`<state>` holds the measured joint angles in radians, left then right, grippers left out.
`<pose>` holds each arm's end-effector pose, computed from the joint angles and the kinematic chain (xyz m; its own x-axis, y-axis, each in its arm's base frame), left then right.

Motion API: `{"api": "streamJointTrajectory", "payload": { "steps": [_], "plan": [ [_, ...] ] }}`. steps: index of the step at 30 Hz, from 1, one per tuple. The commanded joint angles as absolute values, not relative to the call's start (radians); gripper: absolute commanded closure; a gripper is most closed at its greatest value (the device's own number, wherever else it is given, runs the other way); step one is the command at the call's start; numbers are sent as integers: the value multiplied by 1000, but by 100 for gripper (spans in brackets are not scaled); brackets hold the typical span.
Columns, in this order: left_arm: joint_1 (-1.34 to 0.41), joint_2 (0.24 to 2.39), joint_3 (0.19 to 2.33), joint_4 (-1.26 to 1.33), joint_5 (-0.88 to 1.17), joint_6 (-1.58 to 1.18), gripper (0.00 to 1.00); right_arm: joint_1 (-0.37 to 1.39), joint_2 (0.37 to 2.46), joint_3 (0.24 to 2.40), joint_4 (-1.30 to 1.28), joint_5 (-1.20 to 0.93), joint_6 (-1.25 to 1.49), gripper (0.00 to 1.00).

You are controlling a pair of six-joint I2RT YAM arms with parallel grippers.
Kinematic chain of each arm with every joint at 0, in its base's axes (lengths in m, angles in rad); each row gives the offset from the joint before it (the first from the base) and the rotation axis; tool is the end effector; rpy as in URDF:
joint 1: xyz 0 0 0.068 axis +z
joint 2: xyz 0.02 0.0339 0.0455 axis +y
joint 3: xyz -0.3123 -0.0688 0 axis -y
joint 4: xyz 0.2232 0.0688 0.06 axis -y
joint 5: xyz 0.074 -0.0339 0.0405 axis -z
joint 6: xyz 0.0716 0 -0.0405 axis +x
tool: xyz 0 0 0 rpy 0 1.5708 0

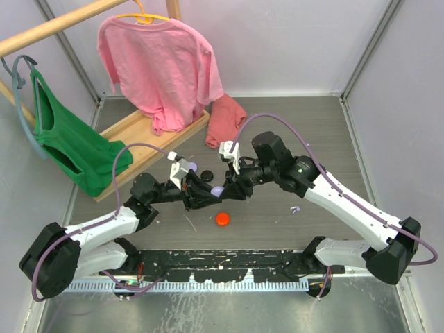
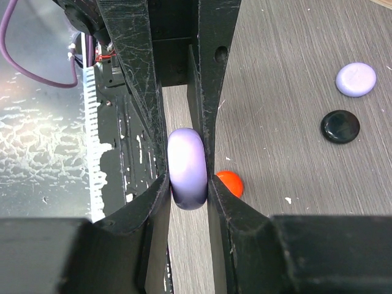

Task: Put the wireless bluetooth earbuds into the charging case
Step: Pick up the charging case at the center of the board, then open the charging case.

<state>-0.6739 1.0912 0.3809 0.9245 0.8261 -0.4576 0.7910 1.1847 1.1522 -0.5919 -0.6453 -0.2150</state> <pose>0.1265 -0.1684 0.3166 -0.2859 -0.1549 -0.9457 0.9565 0.0143 -0.2915 0.1338 0.1966 0.3788 -0.2072 -0.4519 -0.8676 -0.9779 0.1212 0.1704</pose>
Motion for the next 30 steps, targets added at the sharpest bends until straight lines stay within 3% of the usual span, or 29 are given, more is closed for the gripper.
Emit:
{"api": "streamJointTrajectory", "payload": {
  "steps": [1,6,14,30],
  "plan": [
    [-671,1060,375,1007,785,-410,96,807,1150,1188,-537,-602,-208,66],
    [-672,1064,344,1081,730,-423,99,808,1108,1167,-490,-590,-189,50],
    [-673,1047,300,1174,649,-422,99,808,1018,1047,-292,-559,-122,38],
    [-700,994,279,1218,638,-411,99,807,1004,907,-5,-542,-11,37]
  ]
}}
